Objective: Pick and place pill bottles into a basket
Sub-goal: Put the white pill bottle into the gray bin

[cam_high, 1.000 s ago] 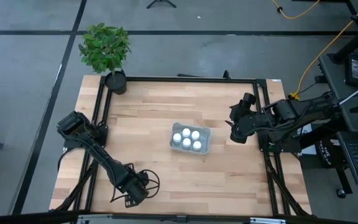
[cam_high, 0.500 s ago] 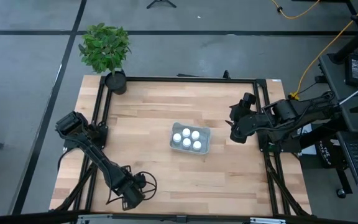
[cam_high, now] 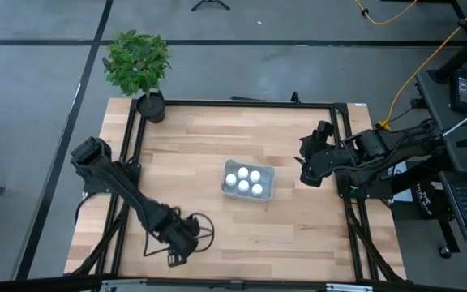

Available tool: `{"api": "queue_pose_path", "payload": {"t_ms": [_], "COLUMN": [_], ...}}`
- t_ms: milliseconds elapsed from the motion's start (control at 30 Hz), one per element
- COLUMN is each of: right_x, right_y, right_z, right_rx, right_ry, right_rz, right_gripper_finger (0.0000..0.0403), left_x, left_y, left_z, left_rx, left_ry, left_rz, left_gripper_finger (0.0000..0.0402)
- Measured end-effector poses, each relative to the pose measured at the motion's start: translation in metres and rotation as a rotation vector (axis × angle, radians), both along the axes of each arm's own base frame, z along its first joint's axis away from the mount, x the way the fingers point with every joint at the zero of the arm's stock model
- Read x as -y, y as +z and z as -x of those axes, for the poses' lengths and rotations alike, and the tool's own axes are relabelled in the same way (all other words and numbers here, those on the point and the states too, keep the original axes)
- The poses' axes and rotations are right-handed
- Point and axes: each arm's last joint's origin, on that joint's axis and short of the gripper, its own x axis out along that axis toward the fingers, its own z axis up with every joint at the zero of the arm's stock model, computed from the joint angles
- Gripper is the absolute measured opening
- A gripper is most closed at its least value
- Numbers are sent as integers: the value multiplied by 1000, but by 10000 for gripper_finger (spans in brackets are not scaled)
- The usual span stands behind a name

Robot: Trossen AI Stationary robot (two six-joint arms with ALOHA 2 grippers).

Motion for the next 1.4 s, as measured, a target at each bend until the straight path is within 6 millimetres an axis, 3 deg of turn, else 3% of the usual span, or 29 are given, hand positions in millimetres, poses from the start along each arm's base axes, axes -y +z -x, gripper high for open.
{"api": "queue_pose_path", "payload": {"t_ms": [167,333,533,733,1033,1233,1400], "right_x": [1,7,19,26,27,27,26], "right_y": [-1,2,16,25,24,23,23], "right_z": [3,21,56,77,79,78,76], "right_rx": [-34,-45,39,128,130,142,144], "right_ry": [-3,-51,-114,-132,-166,-189,-202], "right_rz": [9,14,-33,-51,-44,-59,-67], "right_gripper_finger": [281,281,281,281,281,281,281], "left_x": [-43,-93,-151,-186,-208,-213,-216], "left_y": [66,117,145,140,100,72,54], "left_z": [-20,-52,-99,-142,-197,-218,-223], "left_rx": [201,389,519,547,500,459,408], "left_ry": [25,-1,-72,-161,-291,-340,-367], "left_rz": [-58,-46,-122,-158,-190,-203,-199], "left_gripper_finger": [170,170,170,170,170,170,170]}}
